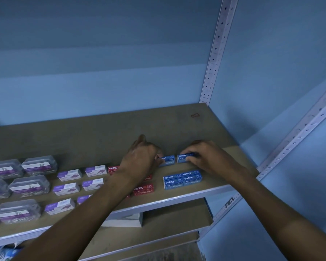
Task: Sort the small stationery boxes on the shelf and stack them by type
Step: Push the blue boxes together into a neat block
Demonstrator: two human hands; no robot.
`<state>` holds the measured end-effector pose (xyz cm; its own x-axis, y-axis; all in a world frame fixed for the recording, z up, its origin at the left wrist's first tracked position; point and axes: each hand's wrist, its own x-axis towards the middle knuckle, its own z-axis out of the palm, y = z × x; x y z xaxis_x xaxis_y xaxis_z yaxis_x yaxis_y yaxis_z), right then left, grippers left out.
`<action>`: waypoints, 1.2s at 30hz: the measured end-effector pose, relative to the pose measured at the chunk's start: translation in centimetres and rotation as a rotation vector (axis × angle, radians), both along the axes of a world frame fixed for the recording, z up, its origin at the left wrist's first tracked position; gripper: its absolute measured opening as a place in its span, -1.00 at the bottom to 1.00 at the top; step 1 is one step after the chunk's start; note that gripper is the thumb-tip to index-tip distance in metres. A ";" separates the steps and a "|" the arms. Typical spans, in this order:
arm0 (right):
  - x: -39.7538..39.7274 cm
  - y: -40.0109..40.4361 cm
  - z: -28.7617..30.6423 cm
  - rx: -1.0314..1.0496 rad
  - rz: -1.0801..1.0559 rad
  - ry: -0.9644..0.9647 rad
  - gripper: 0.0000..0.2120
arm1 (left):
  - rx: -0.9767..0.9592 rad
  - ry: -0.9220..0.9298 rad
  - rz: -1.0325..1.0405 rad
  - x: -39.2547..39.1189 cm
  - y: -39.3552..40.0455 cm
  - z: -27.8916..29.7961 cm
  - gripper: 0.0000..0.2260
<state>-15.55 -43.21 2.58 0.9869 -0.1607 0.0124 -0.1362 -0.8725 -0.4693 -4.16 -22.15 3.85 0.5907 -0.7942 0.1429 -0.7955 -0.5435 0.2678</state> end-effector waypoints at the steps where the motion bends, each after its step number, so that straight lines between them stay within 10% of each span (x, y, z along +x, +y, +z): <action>1: -0.2 0.0 0.2 0.001 -0.006 -0.002 -0.77 | -0.017 -0.009 0.000 -0.1 0.1 0.2 -0.82; 36: -3.5 1.0 0.7 0.119 0.094 0.222 -0.47 | 0.036 0.123 -0.106 -2.9 0.9 -0.5 -0.57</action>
<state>-19.09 -42.25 3.25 0.9740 -0.0559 -0.2196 -0.1686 -0.8264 -0.5373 -7.10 -21.29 3.40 0.5143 -0.8565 0.0449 -0.8115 -0.4690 0.3487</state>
